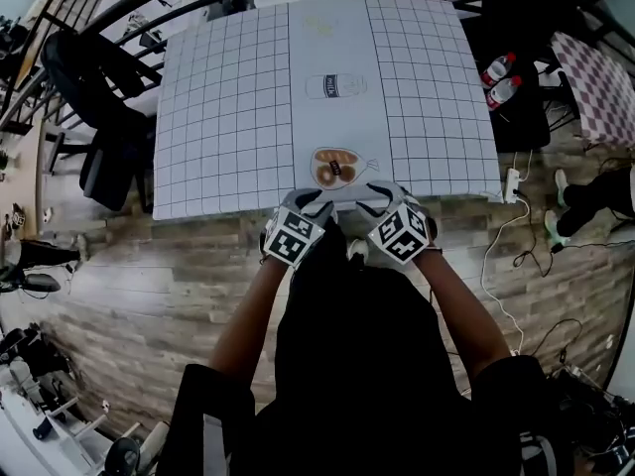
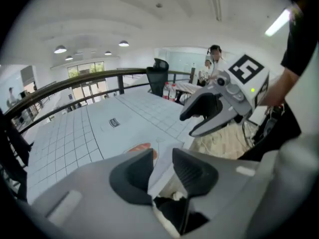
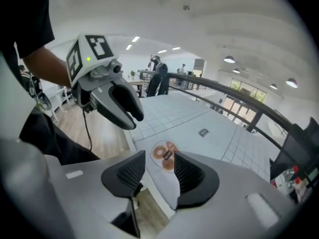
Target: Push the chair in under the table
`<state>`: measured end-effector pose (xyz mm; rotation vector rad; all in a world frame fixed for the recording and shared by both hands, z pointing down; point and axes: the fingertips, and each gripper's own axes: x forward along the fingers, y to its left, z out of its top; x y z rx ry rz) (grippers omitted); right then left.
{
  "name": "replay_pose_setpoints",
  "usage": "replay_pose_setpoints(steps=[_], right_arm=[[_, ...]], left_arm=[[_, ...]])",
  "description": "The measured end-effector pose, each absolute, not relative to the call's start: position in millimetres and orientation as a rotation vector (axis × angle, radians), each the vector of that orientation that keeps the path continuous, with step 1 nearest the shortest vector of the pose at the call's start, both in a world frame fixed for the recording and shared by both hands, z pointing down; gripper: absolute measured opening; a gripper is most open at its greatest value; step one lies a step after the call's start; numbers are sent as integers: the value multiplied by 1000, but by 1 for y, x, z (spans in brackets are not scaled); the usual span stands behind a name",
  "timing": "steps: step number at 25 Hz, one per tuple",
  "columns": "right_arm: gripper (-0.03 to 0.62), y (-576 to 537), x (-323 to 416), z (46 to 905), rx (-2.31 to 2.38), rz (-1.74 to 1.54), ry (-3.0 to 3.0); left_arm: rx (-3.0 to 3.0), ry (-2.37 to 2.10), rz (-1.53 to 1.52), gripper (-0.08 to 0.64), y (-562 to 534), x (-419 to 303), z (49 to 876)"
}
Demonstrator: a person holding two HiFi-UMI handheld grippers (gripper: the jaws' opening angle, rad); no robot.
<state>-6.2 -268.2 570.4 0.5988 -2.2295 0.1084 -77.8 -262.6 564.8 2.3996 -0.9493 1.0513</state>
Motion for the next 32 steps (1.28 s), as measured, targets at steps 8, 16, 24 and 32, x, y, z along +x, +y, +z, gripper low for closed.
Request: replay_pose_setpoints(steps=[8, 16, 24, 32], right_arm=[[73, -269, 13, 469, 987, 280, -2459], [-2, -254, 25, 417, 1167, 405, -2713], [-3, -239, 48, 387, 1408, 207, -2754], [-3, -270, 39, 348, 1473, 156, -2739]], left_arm=[[2535, -1194, 684, 42, -261, -64, 467], [2574, -1291, 370, 11, -239, -50, 431], [2623, -1561, 261, 11, -224, -40, 409], [2572, -1715, 176, 11, -252, -66, 359]])
